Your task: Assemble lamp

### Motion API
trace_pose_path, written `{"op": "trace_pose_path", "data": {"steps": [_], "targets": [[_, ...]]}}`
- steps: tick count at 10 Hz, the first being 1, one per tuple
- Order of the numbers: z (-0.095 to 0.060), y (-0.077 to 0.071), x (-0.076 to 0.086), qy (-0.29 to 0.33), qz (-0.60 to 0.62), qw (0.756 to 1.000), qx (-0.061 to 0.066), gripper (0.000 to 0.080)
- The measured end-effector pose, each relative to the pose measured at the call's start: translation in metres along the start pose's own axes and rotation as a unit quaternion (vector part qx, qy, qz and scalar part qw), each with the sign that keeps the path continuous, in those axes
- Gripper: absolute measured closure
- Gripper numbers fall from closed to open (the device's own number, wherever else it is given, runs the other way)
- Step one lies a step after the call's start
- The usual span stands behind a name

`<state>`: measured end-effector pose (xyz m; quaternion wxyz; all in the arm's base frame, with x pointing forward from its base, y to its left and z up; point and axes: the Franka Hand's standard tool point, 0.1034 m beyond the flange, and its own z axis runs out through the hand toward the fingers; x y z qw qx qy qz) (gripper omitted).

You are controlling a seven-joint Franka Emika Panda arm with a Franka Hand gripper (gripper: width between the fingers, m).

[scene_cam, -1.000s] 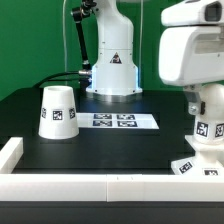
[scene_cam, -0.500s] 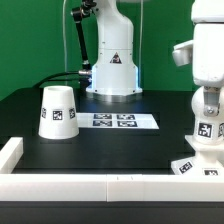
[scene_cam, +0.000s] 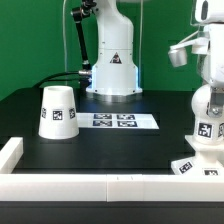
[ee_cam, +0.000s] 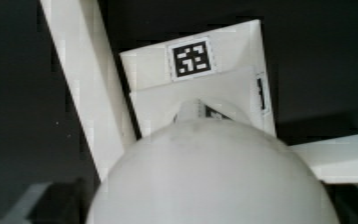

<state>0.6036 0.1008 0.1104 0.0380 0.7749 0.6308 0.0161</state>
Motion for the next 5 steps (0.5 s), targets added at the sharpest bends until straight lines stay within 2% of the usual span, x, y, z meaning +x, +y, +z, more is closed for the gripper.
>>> {"op": "trace_pose_path", "data": {"steps": [5], "targets": [[-0.0003,0.0005,-0.0042,0.002,0.051,0.999,0.001,0.0223]]}}
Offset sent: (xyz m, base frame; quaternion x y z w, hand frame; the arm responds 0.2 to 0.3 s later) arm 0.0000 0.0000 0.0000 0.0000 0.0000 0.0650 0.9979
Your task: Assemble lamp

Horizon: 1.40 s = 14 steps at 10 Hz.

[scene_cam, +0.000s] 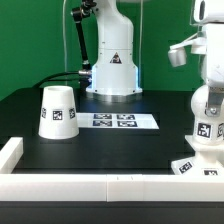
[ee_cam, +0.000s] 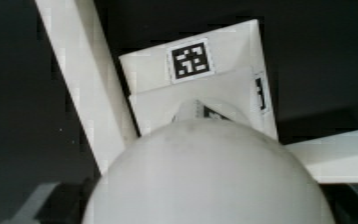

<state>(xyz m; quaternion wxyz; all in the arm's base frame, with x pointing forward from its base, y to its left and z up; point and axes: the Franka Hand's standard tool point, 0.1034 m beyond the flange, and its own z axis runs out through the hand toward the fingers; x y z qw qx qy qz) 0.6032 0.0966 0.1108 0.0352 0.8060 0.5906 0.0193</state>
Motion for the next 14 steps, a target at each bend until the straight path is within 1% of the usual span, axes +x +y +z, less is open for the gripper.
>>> {"op": "trace_pose_path", "data": {"steps": [2,4,7,10,12,13,14], "targets": [[0.0002,-0.0002,-0.0008,0.003,0.133,0.991,0.0,0.0222],[0.0002,-0.0009,0.001,0.006,0.248,0.969,0.003,0.0222],[0.0001,-0.0016,0.0029,0.006,0.349,0.937,0.003,0.022],[0.0001,-0.0018,0.0033,0.006,0.44,0.898,0.004,0.022],[0.0,-0.002,0.004,0.008,0.505,0.863,0.006,0.022],[-0.0002,-0.0018,0.0023,0.015,0.575,0.818,0.01,0.022],[-0.0003,-0.001,0.0016,0.019,0.62,0.784,0.014,0.022]]}}
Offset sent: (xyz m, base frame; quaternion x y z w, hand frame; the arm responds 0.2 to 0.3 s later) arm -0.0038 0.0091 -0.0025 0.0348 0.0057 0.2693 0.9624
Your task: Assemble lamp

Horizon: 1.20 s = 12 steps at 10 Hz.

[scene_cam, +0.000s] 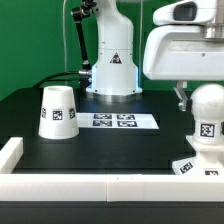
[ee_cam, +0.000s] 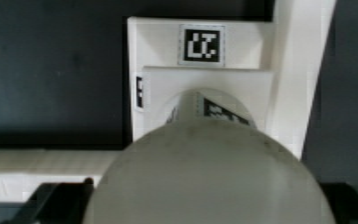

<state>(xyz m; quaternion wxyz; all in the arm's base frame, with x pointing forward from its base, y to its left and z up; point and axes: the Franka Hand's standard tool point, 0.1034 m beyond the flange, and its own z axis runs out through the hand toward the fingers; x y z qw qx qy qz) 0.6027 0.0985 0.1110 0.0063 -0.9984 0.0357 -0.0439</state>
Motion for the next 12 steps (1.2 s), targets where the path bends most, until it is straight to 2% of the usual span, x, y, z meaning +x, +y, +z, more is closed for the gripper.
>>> {"op": "trace_pose_path", "data": {"steps": [1,5,8,10,12], "targets": [[-0.0001,0.001,0.0004,-0.001,0.059,0.998,0.004,0.022],[0.0005,-0.0021,-0.0015,-0.006,0.205,0.979,0.007,0.022],[0.0005,-0.0025,-0.0015,-0.009,0.308,0.951,0.012,0.022],[0.0005,-0.0009,-0.0005,-0.011,0.396,0.918,0.022,0.022],[0.0007,-0.007,-0.0018,-0.021,0.52,0.853,0.033,0.022]]}}
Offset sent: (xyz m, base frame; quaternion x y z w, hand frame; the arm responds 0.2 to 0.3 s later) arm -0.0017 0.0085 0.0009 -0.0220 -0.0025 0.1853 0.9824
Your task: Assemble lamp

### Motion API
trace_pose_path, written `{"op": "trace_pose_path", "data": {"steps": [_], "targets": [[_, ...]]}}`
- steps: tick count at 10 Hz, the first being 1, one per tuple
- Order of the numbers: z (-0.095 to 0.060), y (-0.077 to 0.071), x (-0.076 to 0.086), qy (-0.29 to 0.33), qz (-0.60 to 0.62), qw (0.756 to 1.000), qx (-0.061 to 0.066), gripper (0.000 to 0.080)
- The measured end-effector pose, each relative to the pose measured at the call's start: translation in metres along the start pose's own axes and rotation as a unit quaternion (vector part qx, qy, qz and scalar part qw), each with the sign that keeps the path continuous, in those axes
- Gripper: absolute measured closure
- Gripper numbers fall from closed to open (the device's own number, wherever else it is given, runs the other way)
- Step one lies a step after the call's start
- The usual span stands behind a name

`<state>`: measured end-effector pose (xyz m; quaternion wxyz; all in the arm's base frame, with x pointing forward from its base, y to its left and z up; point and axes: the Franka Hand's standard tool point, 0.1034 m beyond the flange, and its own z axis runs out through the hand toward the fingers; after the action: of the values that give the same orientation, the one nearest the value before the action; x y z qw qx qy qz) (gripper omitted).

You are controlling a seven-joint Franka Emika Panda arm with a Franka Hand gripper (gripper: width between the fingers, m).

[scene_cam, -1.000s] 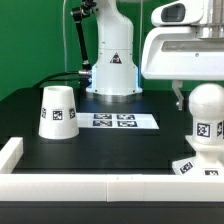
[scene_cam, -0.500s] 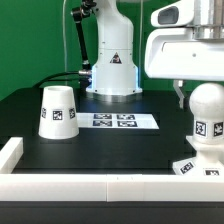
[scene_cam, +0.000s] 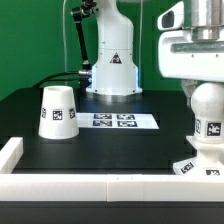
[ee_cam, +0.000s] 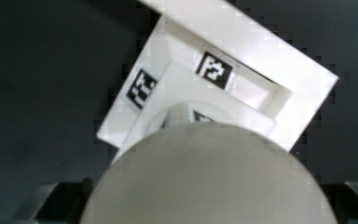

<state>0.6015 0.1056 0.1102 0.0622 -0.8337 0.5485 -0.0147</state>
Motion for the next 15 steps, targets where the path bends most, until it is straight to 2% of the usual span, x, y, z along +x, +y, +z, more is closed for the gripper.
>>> {"op": "trace_pose_path", "data": {"steps": [2,8,9,10,11,12,14,15], "targets": [[0.0,-0.001,-0.002,-0.016,0.11,0.994,0.007,0.022],[0.0,-0.004,-0.008,-0.033,0.235,0.971,0.01,0.022],[0.0,-0.003,-0.008,-0.033,0.225,0.974,0.01,0.0158],[0.001,-0.003,-0.009,-0.033,0.223,0.974,0.009,0.0158],[0.001,-0.003,-0.009,-0.033,0.22,0.975,0.009,0.0112],[0.001,-0.003,-0.01,-0.033,0.21,0.977,0.009,0.0102],[-0.001,0.003,-0.027,-0.042,0.105,0.993,-0.012,0.0101],[0.001,0.008,-0.039,-0.046,0.037,0.998,-0.027,0.0101]]}}
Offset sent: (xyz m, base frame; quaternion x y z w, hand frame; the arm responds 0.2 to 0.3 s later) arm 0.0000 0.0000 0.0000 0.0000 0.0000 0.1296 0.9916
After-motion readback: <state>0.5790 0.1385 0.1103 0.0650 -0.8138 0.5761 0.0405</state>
